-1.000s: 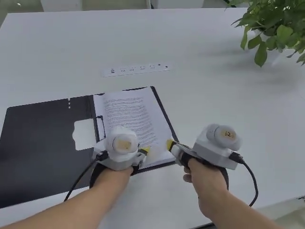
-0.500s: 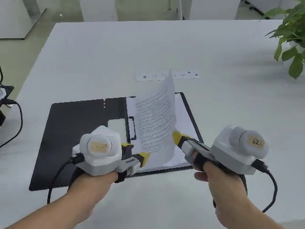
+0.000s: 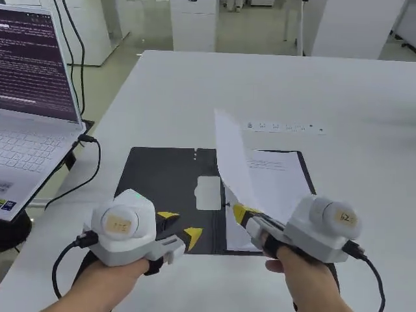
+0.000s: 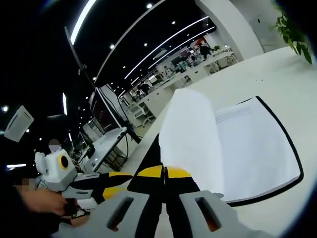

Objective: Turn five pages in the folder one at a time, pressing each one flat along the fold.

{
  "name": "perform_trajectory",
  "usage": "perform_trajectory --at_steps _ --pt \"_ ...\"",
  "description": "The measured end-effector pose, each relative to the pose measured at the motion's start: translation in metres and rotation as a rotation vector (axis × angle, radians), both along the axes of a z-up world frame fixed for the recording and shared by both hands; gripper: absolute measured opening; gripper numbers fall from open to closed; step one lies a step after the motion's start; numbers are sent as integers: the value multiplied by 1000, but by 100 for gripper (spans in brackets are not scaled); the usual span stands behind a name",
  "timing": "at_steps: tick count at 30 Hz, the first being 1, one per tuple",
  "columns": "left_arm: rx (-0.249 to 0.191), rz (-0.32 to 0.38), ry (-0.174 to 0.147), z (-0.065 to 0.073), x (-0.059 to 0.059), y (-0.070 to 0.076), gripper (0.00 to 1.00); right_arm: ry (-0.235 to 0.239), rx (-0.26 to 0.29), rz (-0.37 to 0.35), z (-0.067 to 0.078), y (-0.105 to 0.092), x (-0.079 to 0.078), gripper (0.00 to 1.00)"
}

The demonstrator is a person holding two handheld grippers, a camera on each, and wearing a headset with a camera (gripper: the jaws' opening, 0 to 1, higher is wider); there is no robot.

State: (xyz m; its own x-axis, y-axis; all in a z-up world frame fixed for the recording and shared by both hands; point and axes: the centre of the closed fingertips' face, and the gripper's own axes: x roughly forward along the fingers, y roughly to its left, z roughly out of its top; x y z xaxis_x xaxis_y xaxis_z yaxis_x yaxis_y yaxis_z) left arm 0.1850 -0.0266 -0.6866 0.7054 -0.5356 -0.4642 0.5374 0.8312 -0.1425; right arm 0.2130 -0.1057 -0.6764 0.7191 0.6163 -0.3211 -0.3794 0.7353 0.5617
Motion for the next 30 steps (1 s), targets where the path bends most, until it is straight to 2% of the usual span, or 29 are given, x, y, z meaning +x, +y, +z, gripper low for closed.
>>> perform_trajectory --at_steps 3,12,16,20,22,23,26,30 --pt "18 23 -10 -1 -5 15 29 24 -27 32 -10 15 -1 0" --pt "16 101 5 -9 -15 50 29 36 -87 88 -26 51 -1 0" --pt "16 120 13 -12 -19 58 28 41 -109 114 -31 66 0 0" --pt "12 138 13 -13 -20 65 28 52 -154 154 -40 86 2 0" --pt "8 144 9 -13 -19 68 28 57 -157 166 -43 95 3 0" --pt "8 147 11 -13 -19 70 28 45 -191 196 -47 100 3 0" --pt "10 156 14 -13 -20 74 28 49 -198 215 -56 110 9 0" --pt "19 165 22 -18 -19 80 28 71 -228 251 -71 122 8 0"
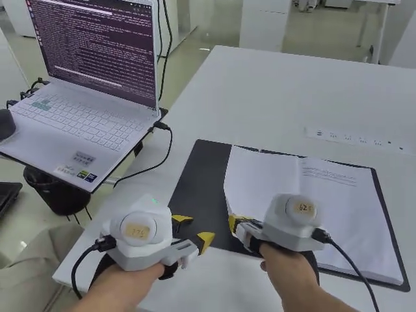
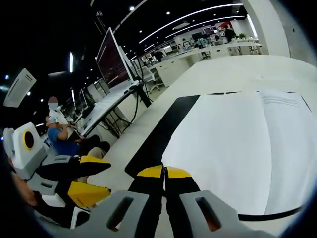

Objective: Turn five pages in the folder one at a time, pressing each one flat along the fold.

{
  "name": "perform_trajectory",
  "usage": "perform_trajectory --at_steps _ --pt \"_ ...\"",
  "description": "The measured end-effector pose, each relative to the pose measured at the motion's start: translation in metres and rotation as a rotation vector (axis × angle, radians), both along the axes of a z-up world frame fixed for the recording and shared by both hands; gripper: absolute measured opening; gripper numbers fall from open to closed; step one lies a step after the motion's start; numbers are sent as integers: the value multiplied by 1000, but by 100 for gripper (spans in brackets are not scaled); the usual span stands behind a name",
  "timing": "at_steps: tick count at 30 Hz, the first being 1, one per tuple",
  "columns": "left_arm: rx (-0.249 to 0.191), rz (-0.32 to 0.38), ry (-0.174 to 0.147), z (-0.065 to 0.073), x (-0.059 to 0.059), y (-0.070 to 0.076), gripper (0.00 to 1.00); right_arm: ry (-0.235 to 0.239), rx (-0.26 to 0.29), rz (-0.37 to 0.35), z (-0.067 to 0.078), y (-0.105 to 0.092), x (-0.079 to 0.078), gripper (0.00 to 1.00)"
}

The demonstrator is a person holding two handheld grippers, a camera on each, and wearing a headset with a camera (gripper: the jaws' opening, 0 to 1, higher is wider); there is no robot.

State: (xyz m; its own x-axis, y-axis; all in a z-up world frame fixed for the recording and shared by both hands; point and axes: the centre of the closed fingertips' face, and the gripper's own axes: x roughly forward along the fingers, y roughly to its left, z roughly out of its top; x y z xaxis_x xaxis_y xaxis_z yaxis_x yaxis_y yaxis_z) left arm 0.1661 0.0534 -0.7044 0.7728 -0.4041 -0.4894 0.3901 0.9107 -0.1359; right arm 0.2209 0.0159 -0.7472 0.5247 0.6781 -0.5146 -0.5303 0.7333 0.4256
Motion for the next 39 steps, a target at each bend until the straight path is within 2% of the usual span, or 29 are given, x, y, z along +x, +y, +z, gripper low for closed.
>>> perform_trajectory --at_steps 3,8,16,19,21,24,25,28,31,32,36,38,39 --pt "3 6 8 -2 1 3 28 17 -13 16 -5 6 -4 0" --pt "3 6 5 0 3 5 28 39 -16 22 -17 11 -1 0" --pt "-3 3 -10 11 2 3 29 78 -30 38 -37 16 0 0" --pt "10 2 -1 9 -1 5 29 95 -24 37 -41 18 -1 1" --pt "10 6 9 6 -3 7 29 108 -22 53 -42 21 -5 5" --pt "20 10 18 1 -4 12 29 112 -10 74 -39 25 -11 10" --pt "20 11 20 0 -4 12 29 108 -11 77 -42 24 -9 10" --pt "26 9 29 -5 -4 13 29 119 26 80 -40 23 -9 12" --pt "40 -1 42 -13 -3 12 29 97 69 78 -25 23 -9 11" --pt "42 -4 46 -16 -1 11 29 85 87 70 -21 20 -7 11" --pt "51 -18 58 -28 7 4 29 50 96 40 -12 3 4 9" --pt "51 -34 61 -34 14 -4 28 38 101 24 -8 -6 9 8" --pt "51 -39 78 -38 16 -7 28 37 107 15 -8 -11 12 8"
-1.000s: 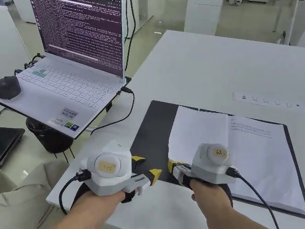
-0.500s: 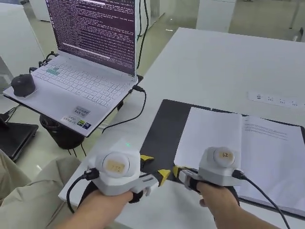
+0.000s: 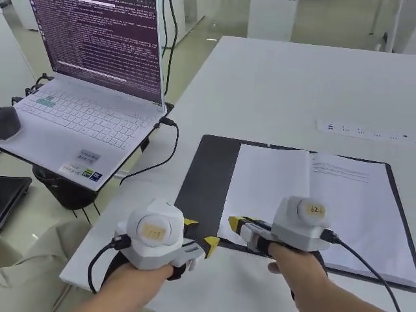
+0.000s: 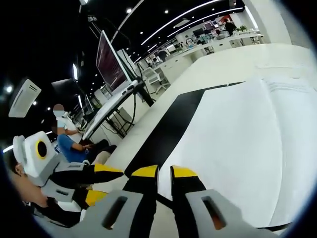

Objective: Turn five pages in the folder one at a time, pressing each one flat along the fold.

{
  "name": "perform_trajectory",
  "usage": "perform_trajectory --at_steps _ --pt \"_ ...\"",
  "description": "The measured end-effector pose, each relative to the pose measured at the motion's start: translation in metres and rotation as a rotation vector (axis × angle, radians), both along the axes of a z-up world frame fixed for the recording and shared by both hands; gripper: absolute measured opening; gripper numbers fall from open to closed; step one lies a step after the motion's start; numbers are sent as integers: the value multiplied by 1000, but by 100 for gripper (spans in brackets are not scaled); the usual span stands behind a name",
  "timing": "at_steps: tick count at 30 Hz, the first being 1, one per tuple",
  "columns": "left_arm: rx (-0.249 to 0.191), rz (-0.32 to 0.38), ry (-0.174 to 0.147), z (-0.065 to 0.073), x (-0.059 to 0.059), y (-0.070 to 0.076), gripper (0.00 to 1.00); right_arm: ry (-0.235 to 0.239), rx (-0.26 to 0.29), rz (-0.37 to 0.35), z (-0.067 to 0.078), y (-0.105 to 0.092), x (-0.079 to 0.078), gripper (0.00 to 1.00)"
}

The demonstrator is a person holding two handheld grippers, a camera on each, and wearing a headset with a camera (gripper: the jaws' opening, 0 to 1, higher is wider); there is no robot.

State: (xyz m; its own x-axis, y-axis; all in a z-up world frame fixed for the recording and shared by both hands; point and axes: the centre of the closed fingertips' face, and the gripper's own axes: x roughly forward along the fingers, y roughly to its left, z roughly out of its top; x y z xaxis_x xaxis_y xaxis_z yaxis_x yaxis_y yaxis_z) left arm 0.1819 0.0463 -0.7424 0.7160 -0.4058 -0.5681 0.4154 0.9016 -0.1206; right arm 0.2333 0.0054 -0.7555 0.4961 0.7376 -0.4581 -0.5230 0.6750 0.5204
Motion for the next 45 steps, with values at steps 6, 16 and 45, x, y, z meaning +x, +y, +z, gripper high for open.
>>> perform_trajectory --at_steps 6,16,45 --pt "6 -17 27 -22 25 -28 28 -20 15 -55 9 -38 13 7" --pt "86 1 17 -47 43 -38 25 -20 20 -123 9 -85 34 0" --pt "81 -3 -51 -48 42 -34 24 226 189 -272 -2 -100 128 0"
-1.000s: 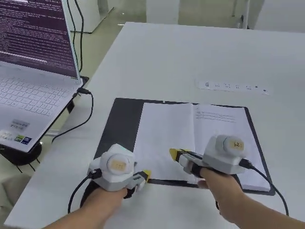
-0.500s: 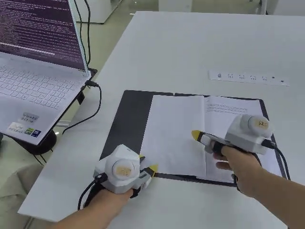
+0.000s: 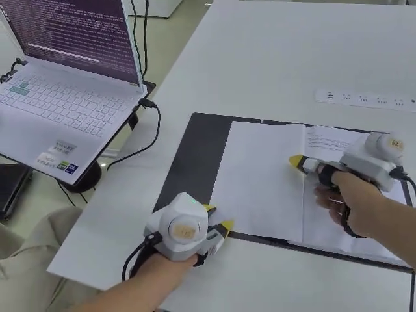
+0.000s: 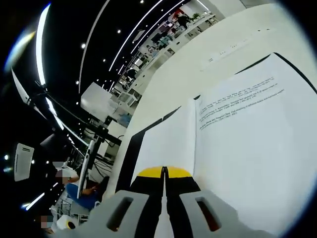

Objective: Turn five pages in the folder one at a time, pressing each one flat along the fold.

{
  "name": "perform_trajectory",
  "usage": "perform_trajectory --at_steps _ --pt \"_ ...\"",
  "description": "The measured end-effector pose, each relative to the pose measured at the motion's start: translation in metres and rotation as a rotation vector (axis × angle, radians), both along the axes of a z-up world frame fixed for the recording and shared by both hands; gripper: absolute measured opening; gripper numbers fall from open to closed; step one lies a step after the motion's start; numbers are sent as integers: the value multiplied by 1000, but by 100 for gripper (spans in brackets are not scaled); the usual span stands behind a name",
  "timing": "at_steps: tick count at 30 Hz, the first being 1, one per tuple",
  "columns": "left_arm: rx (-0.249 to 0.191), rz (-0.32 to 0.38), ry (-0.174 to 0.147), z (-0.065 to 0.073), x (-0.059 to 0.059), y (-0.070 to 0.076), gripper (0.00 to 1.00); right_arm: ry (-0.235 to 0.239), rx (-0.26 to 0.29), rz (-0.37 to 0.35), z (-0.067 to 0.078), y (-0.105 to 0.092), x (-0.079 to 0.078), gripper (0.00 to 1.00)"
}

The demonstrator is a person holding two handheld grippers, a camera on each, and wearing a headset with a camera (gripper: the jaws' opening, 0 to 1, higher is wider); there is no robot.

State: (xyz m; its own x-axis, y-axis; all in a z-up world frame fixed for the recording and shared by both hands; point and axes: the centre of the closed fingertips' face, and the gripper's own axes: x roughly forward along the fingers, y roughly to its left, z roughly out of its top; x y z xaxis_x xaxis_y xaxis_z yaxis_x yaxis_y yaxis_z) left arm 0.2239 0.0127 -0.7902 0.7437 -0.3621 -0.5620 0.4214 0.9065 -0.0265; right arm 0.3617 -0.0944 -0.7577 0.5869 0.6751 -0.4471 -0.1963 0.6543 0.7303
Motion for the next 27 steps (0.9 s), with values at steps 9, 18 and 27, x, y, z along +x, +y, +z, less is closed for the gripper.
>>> perform_trajectory --at_steps 9,18,27 --pt "1 3 -7 -2 1 2 25 98 -11 -23 -10 -6 18 0" --pt "-2 9 -10 -2 0 2 24 109 40 -60 -9 -3 36 0" --pt "-3 8 -15 -3 1 2 25 125 65 -118 -11 -8 61 0"
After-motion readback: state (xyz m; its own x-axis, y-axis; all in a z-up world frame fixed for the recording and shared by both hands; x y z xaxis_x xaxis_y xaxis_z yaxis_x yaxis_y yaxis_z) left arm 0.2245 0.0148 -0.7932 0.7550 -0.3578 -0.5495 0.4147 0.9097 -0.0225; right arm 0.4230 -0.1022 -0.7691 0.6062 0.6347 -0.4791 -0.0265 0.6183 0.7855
